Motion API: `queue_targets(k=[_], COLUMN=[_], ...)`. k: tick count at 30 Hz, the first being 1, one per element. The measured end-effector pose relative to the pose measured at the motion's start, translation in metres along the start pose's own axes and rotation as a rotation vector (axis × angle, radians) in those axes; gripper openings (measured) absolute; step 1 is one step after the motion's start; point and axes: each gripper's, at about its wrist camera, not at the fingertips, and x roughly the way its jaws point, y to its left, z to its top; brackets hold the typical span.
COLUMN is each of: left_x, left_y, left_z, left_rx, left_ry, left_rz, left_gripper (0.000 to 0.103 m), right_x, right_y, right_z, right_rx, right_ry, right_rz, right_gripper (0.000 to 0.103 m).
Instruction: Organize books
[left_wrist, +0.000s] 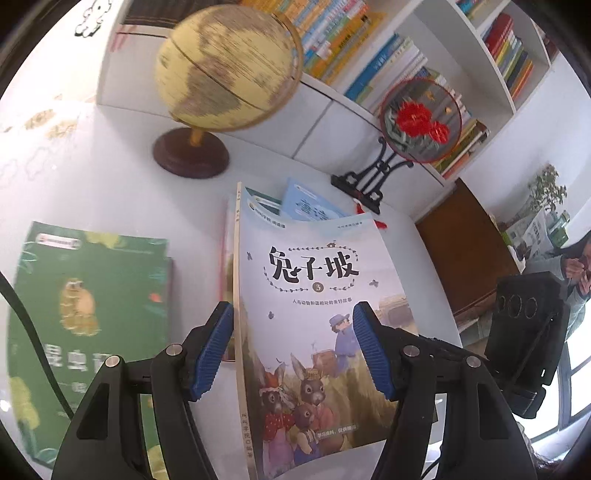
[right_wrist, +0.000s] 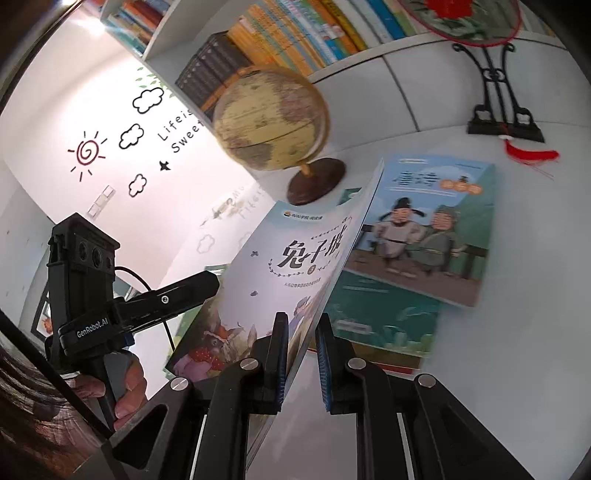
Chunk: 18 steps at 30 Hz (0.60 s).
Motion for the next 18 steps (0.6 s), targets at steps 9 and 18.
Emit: queue_targets(k=[9, 18], left_x=[-0.047, -0.084], left_y=[0.034, 0.075], left_z=[-0.001, -0.005], left_rx=[-0.036, -0.086], left_ry=[-0.067, -0.101], left_rz=[0.040, 0.106], left_gripper=[0.063, 0.063], right_x=[0.025, 0.059], right_y=[0.053, 0.094], right_z=[0.005, 0.007], right_rx=[-0.058, -0.088], right_ry=[0.010, 0.039], right_rz=[0.053, 0.110], right_gripper=[0.015, 0.015])
